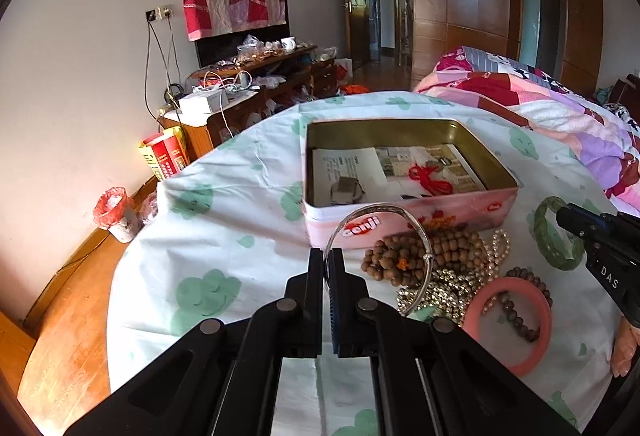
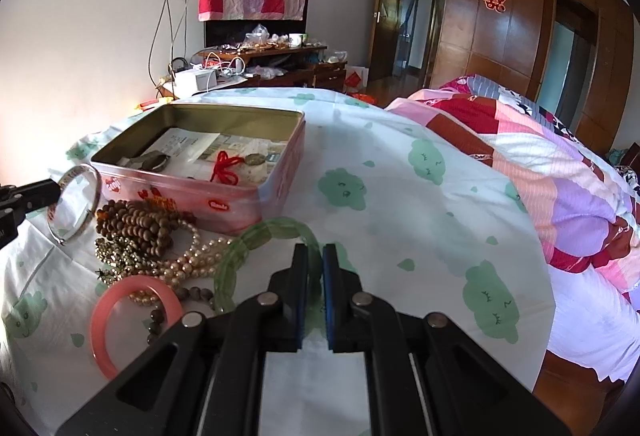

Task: Organize jewelry
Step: 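Lower the silver bangle into the tin with the left tool while the right tool places the jade bangle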

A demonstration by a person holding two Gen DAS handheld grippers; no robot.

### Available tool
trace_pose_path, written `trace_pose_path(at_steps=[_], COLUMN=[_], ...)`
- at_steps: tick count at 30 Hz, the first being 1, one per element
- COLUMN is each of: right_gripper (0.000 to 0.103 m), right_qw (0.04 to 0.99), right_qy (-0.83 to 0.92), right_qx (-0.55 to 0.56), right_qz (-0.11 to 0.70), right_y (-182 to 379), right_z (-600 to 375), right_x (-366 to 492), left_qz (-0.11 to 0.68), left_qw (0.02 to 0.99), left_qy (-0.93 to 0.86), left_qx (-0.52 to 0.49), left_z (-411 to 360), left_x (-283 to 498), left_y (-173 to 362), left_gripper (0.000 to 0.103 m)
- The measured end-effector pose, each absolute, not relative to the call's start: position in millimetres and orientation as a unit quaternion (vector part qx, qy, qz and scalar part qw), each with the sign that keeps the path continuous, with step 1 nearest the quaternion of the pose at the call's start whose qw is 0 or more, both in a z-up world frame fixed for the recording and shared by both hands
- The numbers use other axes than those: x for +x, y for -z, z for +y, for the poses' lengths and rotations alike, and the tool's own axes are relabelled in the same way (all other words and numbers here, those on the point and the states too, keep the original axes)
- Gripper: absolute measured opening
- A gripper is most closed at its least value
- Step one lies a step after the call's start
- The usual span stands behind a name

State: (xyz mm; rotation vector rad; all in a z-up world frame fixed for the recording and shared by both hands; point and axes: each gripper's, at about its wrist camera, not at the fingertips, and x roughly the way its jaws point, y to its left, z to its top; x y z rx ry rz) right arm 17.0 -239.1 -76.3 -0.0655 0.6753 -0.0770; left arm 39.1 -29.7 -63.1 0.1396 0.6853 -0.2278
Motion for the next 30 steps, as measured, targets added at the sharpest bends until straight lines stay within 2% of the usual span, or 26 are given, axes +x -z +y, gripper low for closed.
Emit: trace_pose_path(at_steps=[30], right_gripper=[0.008], right_qw=[0.954], right_qy=[0.017], right_qx=[-0.046], right_qz=[0.297], right_y=[41], right_z=[-228], right_x=[32], left_qz=[0.317], left_qw=[0.94], left_qy=[0.103], left_qx=[0.08], left_z=[-33], left_x=[67], left_y=[30], left_gripper=[0.001])
